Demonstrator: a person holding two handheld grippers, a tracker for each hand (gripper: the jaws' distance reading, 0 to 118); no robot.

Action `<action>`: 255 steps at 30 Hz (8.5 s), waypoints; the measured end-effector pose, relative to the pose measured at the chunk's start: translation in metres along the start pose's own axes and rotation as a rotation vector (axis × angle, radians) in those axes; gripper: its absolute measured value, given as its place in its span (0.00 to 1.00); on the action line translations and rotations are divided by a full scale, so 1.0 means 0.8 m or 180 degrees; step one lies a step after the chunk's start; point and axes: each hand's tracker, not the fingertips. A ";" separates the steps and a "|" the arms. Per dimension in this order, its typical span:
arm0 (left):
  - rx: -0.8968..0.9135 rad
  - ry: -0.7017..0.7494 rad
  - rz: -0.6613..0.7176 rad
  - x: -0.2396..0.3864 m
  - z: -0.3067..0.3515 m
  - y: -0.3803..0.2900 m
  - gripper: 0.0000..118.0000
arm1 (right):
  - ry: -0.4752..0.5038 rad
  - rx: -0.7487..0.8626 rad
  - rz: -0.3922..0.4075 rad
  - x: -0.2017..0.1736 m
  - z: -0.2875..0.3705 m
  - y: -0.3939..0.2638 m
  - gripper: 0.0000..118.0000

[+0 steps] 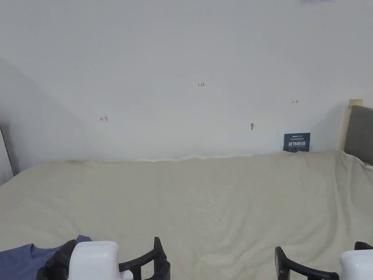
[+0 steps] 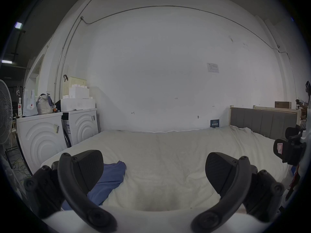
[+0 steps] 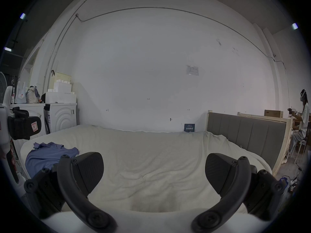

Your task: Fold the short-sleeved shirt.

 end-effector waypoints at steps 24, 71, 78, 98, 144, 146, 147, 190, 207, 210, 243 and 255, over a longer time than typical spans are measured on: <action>0.0205 0.0015 -0.1844 0.040 -0.013 0.031 1.00 | -0.0155 -0.0414 -0.2624 0.071 -0.007 -0.039 1.00; 0.0283 0.0082 -0.0017 0.002 -0.001 -0.001 0.00 | -0.0114 0.0025 -0.0463 0.008 0.003 0.012 0.00; 0.0074 -0.0009 0.0077 -0.003 -0.017 -0.008 0.00 | -0.0178 0.0001 -0.0376 0.007 0.006 0.004 0.00; -0.0227 0.1537 0.0355 -0.223 0.086 -0.004 0.00 | 0.1345 -0.0201 -0.0322 -0.192 -0.075 0.004 0.00; -0.3394 0.0677 0.0355 -0.392 -0.328 -0.196 0.04 | 0.1228 -0.1590 -0.0144 -0.152 -0.153 -0.067 0.00; -0.3478 0.0568 0.0399 -0.397 -0.322 -0.193 0.04 | 0.1211 -0.1562 -0.0129 -0.148 -0.151 -0.065 0.00; -0.3487 0.0570 0.0405 -0.399 -0.318 -0.189 0.04 | 0.1201 -0.1555 -0.0142 -0.145 -0.151 -0.063 0.00; -0.3314 -0.2260 -0.0196 0.227 -0.378 -0.027 0.05 | 0.0105 -0.1087 -0.0800 0.084 -0.077 -0.037 0.00; -0.3569 -0.1782 -0.0355 0.298 -0.362 -0.203 0.96 | -0.0069 -0.1350 -0.1050 0.134 -0.078 -0.082 0.00; -0.3412 -0.1728 -0.0564 0.304 -0.346 -0.199 0.96 | -0.0041 -0.1361 -0.1060 0.134 -0.077 -0.082 0.00; -0.0674 -0.0388 0.0762 -0.071 -0.112 0.060 0.00 | 0.0019 -0.0799 -0.0833 0.070 -0.081 -0.022 0.00; -0.3494 -0.0623 0.0400 0.022 -0.474 -0.075 0.02 | 0.0342 -0.1127 -0.0815 0.059 -0.106 -0.047 0.00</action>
